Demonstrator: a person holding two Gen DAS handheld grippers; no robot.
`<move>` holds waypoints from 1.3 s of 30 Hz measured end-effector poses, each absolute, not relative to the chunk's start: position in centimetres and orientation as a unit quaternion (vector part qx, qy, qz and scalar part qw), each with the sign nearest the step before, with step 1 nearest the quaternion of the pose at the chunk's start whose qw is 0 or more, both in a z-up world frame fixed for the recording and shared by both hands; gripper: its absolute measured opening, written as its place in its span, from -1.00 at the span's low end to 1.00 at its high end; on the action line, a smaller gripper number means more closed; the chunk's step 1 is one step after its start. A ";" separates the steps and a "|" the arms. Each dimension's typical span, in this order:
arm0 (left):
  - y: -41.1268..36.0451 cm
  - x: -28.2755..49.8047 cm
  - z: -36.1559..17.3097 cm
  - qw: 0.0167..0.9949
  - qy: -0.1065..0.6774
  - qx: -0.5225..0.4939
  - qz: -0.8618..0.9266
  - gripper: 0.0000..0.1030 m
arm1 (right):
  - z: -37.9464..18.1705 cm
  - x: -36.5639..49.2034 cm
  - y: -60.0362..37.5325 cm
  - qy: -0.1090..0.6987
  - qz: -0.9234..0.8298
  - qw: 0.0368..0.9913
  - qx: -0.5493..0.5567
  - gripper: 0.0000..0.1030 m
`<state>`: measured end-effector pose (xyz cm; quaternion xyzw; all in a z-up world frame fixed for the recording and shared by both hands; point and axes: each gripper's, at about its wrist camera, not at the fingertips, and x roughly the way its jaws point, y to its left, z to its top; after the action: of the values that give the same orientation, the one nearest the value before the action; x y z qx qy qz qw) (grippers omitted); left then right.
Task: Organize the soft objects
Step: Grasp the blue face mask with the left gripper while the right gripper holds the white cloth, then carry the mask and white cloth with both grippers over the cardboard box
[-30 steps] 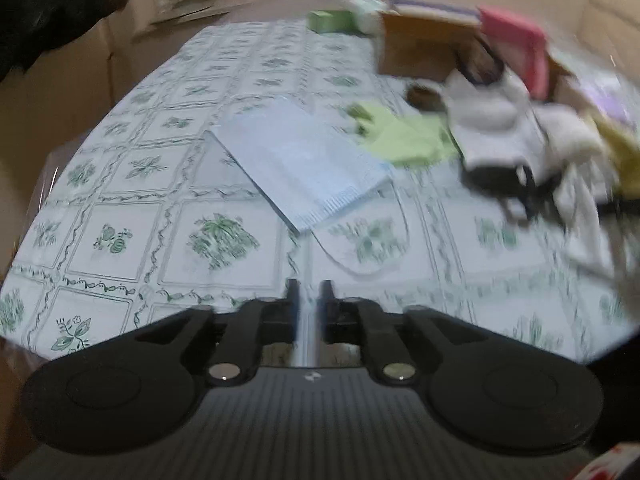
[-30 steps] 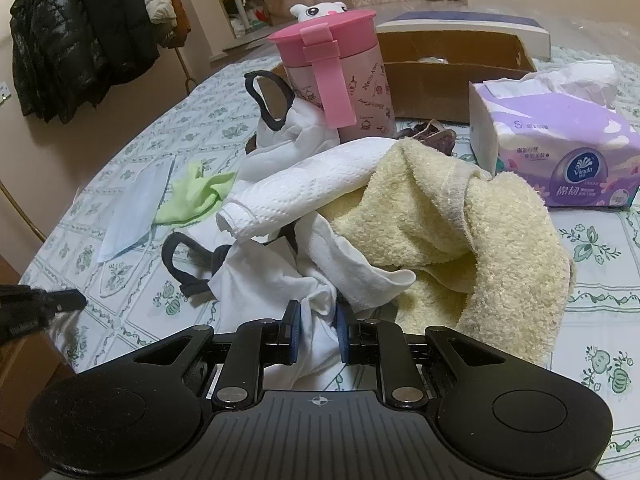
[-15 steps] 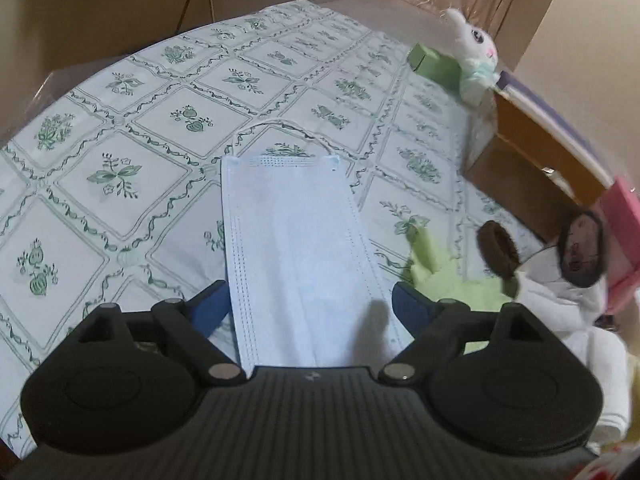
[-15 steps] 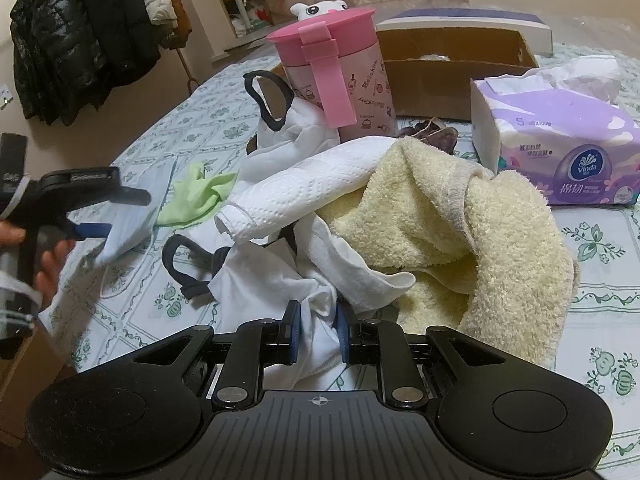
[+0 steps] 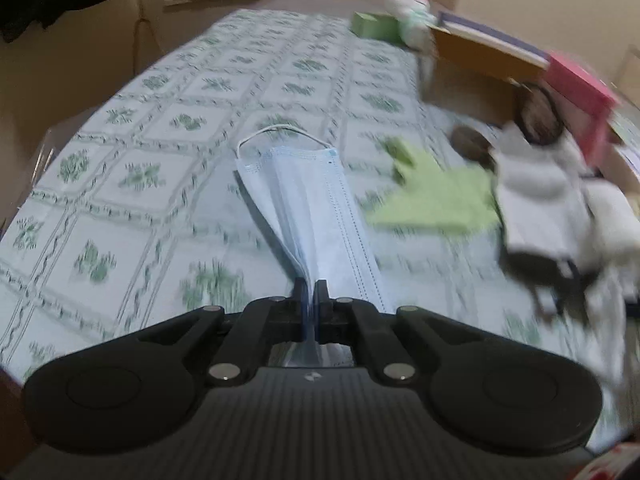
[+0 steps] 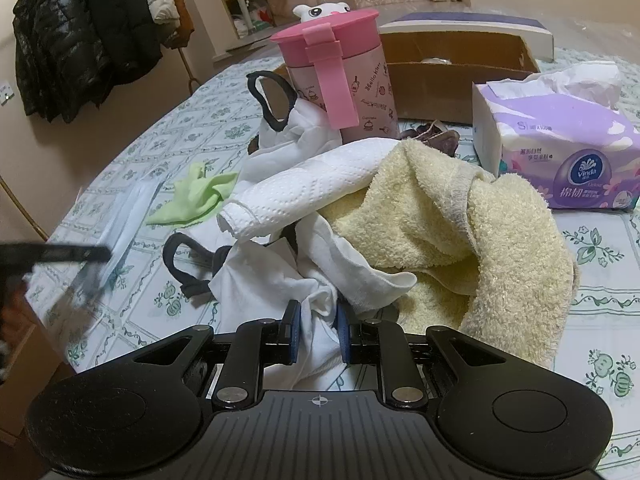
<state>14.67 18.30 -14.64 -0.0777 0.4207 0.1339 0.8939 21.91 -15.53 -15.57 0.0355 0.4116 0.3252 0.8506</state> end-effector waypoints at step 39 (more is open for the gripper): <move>14.2 11.1 -8.5 0.930 0.355 0.051 0.084 -0.96 | -5.6 17.6 -19.6 0.322 0.415 0.850 -0.024 -0.67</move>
<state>11.07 14.16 -8.48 0.0505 0.3551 0.0842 0.9297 17.62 -19.62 -5.55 -0.0239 0.3225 0.4151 0.8504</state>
